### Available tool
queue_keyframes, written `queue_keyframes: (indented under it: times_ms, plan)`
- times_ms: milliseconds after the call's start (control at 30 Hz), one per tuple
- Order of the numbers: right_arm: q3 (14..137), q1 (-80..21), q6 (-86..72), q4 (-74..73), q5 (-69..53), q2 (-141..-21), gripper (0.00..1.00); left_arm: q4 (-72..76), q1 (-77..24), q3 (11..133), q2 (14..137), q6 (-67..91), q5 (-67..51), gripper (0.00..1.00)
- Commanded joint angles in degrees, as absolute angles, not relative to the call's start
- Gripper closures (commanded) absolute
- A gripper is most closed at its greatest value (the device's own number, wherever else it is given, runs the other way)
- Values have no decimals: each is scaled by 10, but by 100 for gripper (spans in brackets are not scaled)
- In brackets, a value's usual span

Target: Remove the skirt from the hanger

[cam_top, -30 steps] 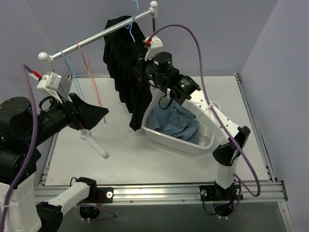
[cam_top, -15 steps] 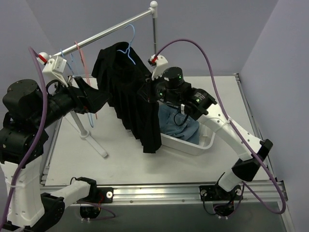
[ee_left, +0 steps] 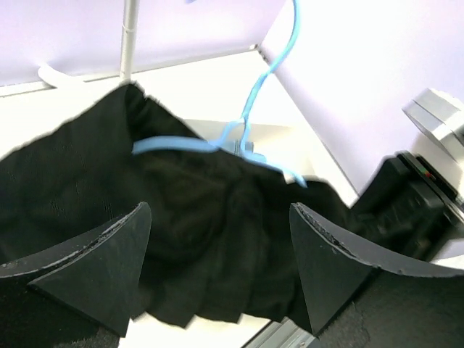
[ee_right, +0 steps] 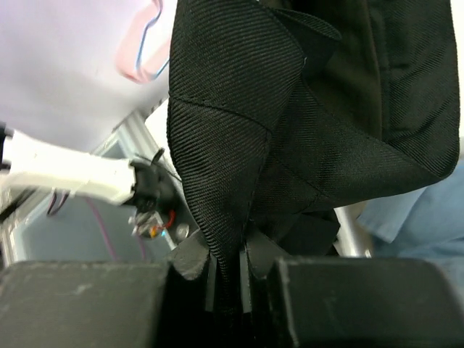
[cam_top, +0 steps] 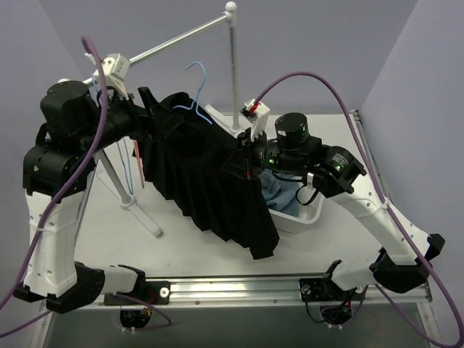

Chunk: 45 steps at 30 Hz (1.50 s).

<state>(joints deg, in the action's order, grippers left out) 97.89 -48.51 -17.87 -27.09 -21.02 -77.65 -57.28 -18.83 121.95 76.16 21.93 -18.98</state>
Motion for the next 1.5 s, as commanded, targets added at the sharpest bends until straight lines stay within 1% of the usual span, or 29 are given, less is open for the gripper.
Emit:
queue_keyframes:
  times_ms: [0, 100, 233, 433, 533, 633, 767, 800, 833, 867, 900, 933, 967, 1000, 1033, 1067, 1167, 1267, 1333, 1467]
  plan:
    - [967, -500, -187, -263, -243, -749, 100, -579, -229, 1243, 780, 181, -160, 15]
    - [962, -511, -189, -273, -253, -743, 100, -577, -272, 1237, 787, 171, -127, 14]
    - [971, -527, -189, -287, -251, -740, 100, -579, -304, 1230, 800, 161, -82, 14]
    - [976, -536, -206, -284, -257, -730, 100, -586, -307, 1218, 802, 152, -62, 14]
    - [982, -541, -213, -279, -257, -727, 100, -593, -310, 1216, 804, 149, -56, 16]
    - [992, -545, -214, -279, -258, -728, 100, -592, -317, 1209, 805, 149, -56, 22]
    - [1005, -548, -209, -288, -262, -733, 100, -588, -324, 1205, 808, 151, -60, 41]
    - [1006, -548, -208, -290, -261, -732, 100, -588, -325, 1207, 809, 152, -59, 61]
    - [1006, -548, -208, -290, -262, -731, 100, -588, -325, 1208, 812, 153, -61, 70]
    - [1007, -548, -209, -293, -263, -731, 100, -590, -326, 1210, 813, 153, -61, 81]
    - [1008, -548, -209, -296, -260, -730, 100, -593, -327, 1215, 815, 155, -57, 97]
    - [1010, -548, -209, -300, -252, -729, 100, -593, -329, 1216, 815, 158, -43, 98]
    - [1012, -548, -211, -311, -245, -727, 96, -594, -330, 1215, 813, 160, -35, 98]
    - [1012, -548, -210, -318, -231, -722, 86, -594, -330, 1215, 812, 162, -26, 98]
    - [1013, -548, -210, -325, -225, -717, 74, -595, -332, 1214, 808, 166, -7, 98]
    - [1011, -548, -208, -338, -215, -708, 58, -596, -332, 1212, 803, 170, -5, 98]
    - [1001, -548, -206, -369, -203, -689, 39, -595, -332, 1212, 800, 171, 14, 98]
    - [979, -548, -206, -399, -189, -658, 29, -597, -332, 1216, 800, 173, 15, 98]
    - [958, -548, -207, -416, -180, -634, 27, -599, -332, 1219, 801, 173, 12, 98]
    - [926, -548, -215, -435, -154, -592, 26, -599, -332, 1219, 800, 175, 7, 98]
